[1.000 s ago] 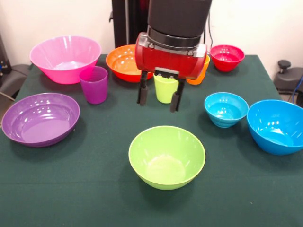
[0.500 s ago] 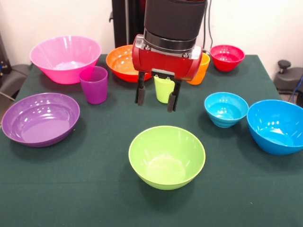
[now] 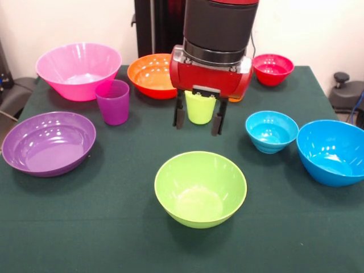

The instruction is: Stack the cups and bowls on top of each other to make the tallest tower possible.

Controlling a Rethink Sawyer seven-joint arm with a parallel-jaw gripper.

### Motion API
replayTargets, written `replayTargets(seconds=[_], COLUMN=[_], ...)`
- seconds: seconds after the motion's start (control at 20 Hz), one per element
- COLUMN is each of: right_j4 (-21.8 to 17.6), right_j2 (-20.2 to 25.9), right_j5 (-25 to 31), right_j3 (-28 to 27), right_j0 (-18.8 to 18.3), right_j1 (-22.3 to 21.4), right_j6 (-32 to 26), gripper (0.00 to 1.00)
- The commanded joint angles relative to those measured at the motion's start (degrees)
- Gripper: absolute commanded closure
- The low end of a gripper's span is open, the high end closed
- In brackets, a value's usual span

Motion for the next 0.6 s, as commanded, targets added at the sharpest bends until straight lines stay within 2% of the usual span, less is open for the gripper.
replayTargets(seconds=[0.05,0.3,0.6], right_j4=[0.2,0.9,1.7], right_j2=[2.1,3.8,4.6], right_j5=[-3.6,-3.3,-4.4], right_j3=[3.0,1.9,2.0], right_j0=[0.9,0.1,-0.2], right_j1=[6.0,7.3,8.2], right_j6=[0.2,-2.9,-3.4], gripper=[0.00,0.00,0.00])
